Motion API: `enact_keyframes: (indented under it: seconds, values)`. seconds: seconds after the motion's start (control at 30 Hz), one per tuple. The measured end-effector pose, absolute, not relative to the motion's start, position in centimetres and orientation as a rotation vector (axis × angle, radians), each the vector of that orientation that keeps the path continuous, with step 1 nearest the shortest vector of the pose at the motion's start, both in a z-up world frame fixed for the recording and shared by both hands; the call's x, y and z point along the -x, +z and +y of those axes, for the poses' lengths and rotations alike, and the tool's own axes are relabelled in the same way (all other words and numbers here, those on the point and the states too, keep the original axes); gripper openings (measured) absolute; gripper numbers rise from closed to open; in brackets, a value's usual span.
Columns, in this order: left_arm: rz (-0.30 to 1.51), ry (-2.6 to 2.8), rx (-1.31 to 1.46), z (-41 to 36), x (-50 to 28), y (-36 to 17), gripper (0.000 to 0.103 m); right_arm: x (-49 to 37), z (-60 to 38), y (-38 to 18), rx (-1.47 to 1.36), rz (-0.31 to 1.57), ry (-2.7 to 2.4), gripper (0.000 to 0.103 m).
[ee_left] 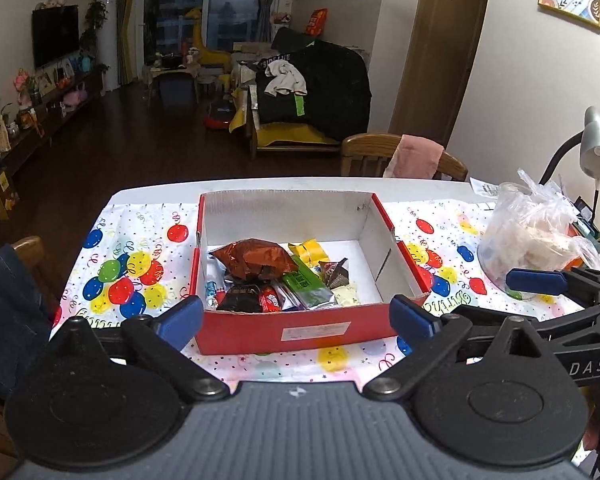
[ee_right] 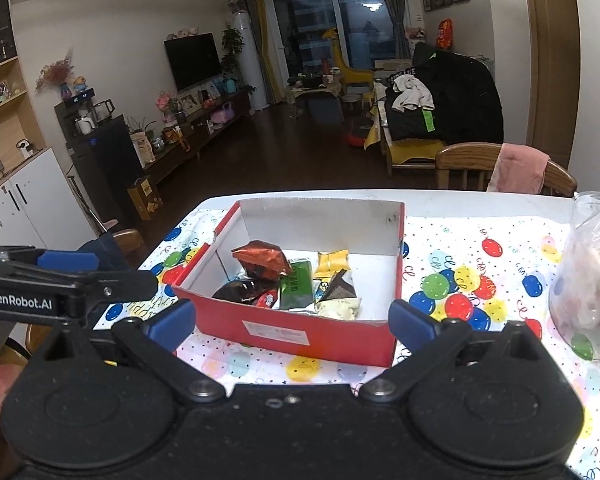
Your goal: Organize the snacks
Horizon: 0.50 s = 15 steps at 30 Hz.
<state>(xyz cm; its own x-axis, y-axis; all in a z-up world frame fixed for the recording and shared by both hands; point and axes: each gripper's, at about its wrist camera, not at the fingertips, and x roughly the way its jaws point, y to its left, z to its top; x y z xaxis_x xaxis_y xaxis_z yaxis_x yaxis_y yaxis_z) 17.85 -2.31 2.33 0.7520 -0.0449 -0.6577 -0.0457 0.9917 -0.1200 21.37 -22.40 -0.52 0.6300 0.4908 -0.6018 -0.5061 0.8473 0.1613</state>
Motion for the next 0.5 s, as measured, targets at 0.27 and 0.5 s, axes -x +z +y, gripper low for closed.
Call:
enact_keyframes:
  seconds: [0.27,0.5]
  values:
    - [0.734,0.021,0.133,-2.4,-18.5,2.7,0.1,-21.4,-22.4,-0.3,0.027,0.68,0.568,0.103]
    - [0.749,0.033,0.139,-2.3,-19.0,2.5,0.1,-21.8,-22.5,-0.1,0.025,0.698,0.56,0.103]
